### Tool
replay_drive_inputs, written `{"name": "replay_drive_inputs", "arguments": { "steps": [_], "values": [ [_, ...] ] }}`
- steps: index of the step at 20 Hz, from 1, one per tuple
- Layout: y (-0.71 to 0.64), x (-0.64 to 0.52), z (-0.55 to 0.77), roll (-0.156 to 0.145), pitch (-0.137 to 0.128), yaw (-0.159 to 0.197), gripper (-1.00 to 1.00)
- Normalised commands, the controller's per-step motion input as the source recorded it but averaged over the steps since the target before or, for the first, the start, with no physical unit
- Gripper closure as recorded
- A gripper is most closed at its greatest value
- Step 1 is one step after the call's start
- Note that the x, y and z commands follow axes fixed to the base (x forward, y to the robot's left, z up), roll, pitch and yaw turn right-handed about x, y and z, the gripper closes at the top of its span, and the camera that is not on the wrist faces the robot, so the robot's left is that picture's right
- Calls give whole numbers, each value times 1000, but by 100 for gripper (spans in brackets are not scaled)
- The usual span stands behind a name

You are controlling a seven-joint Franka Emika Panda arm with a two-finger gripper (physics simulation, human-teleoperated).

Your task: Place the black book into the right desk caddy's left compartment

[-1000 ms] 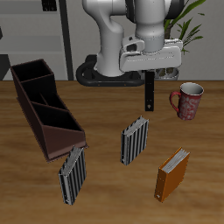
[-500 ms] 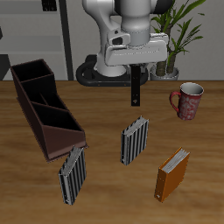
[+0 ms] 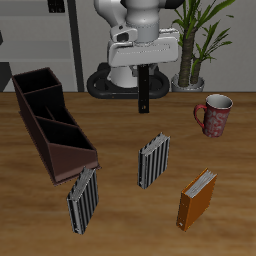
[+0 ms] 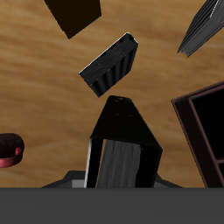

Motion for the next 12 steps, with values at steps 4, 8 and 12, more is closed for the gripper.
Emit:
{"name": "replay_drive_inputs", "arguments": {
  "steps": [4, 8, 12],
  "values": [
    [-255, -73, 201, -58, -60, 61, 100],
    [-342, 4, 226, -68, -42, 38, 100],
    [-438, 37, 287, -95, -56, 13, 100]
  ]
}}
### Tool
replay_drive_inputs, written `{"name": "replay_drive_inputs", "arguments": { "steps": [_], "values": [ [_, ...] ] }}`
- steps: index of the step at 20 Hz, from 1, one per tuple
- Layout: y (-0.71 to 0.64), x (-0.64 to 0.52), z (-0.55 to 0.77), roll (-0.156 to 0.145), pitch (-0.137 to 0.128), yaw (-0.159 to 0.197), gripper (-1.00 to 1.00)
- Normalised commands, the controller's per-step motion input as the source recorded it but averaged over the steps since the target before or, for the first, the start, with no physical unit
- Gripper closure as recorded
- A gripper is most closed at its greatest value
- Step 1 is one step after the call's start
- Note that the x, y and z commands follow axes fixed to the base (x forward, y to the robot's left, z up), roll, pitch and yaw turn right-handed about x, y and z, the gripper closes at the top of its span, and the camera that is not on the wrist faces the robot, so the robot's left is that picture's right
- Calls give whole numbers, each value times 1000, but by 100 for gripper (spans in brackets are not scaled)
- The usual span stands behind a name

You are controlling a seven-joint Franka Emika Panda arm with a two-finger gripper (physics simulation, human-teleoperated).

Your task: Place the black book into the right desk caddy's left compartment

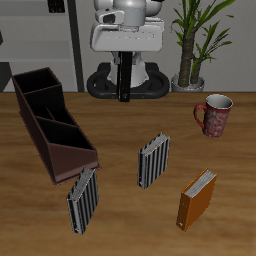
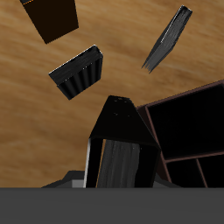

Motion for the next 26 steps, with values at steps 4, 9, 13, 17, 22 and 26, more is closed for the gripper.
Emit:
{"name": "replay_drive_inputs", "arguments": {
  "steps": [4, 9, 13, 17, 22, 26],
  "values": [
    [-436, 121, 162, -43, 22, -4, 100],
    [-397, 107, 121, -28, 30, 2, 100],
    [-274, 79, 131, 16, 20, 4, 100],
    [-148, 52, 175, -5, 8, -6, 100],
    [-306, 85, 270, -60, -24, -48, 100],
    [-312, 189, 111, -83, -7, -36, 100]
  ]
}}
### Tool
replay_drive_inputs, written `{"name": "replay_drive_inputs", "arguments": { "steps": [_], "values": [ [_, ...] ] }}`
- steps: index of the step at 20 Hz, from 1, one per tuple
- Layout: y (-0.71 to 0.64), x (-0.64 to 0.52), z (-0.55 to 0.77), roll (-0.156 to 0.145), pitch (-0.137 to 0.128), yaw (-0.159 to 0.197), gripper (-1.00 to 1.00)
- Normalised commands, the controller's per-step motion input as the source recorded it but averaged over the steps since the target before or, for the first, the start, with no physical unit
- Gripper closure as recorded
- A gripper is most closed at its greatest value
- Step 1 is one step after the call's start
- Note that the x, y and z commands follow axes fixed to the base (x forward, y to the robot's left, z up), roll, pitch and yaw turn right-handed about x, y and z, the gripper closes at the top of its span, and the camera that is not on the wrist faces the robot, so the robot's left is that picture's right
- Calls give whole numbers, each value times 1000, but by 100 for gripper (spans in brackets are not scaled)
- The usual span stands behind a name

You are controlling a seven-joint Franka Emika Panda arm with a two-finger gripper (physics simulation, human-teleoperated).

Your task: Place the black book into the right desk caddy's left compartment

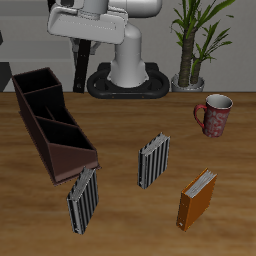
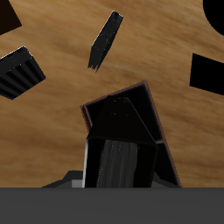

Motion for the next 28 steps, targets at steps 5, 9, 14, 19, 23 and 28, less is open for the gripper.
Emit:
{"name": "replay_drive_inputs", "arguments": {
  "steps": [5, 9, 14, 19, 23, 28],
  "values": [
    [-337, 196, 99, -69, -13, -62, 100],
    [-36, 122, -27, -14, -1, -19, 100],
    [90, 129, -80, 11, -8, -12, 100],
    [74, 102, -79, -1, 6, -28, 100],
    [22, 21, -149, 9, 10, -13, 100],
    [-79, 75, -173, -16, 23, -23, 100]
  ]
}}
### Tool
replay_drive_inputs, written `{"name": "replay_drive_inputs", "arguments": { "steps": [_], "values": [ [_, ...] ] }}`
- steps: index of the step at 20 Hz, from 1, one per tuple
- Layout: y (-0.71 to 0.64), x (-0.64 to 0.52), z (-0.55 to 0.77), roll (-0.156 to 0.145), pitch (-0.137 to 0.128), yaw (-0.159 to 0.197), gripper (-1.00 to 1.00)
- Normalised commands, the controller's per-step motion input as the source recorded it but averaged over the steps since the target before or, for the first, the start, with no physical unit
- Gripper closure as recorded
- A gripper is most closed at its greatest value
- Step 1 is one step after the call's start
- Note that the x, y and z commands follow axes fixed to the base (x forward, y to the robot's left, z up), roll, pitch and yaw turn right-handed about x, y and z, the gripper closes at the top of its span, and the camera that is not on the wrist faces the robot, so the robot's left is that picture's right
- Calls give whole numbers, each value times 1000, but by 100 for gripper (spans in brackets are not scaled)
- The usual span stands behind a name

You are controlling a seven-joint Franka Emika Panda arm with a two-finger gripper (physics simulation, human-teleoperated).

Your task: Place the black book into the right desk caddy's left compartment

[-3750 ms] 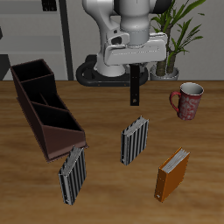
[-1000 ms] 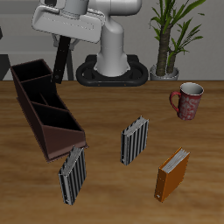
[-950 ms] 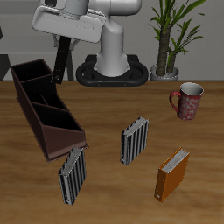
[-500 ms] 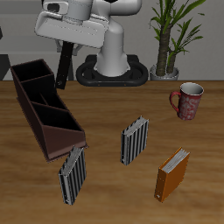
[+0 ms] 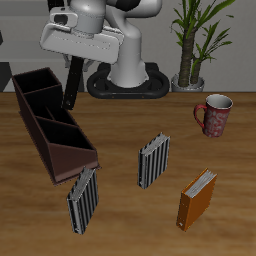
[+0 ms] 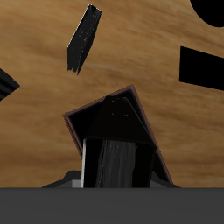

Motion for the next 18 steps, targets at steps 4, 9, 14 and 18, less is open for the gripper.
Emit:
{"name": "replay_drive_inputs", "arguments": {
  "steps": [4, 9, 14, 18],
  "values": [
    [-68, 78, -143, -20, 11, -3, 100],
    [-45, 65, -105, -14, 18, -10, 100],
    [-72, 82, -93, -20, 15, -17, 100],
    [-18, 32, -120, -6, 22, -17, 100]
  ]
}}
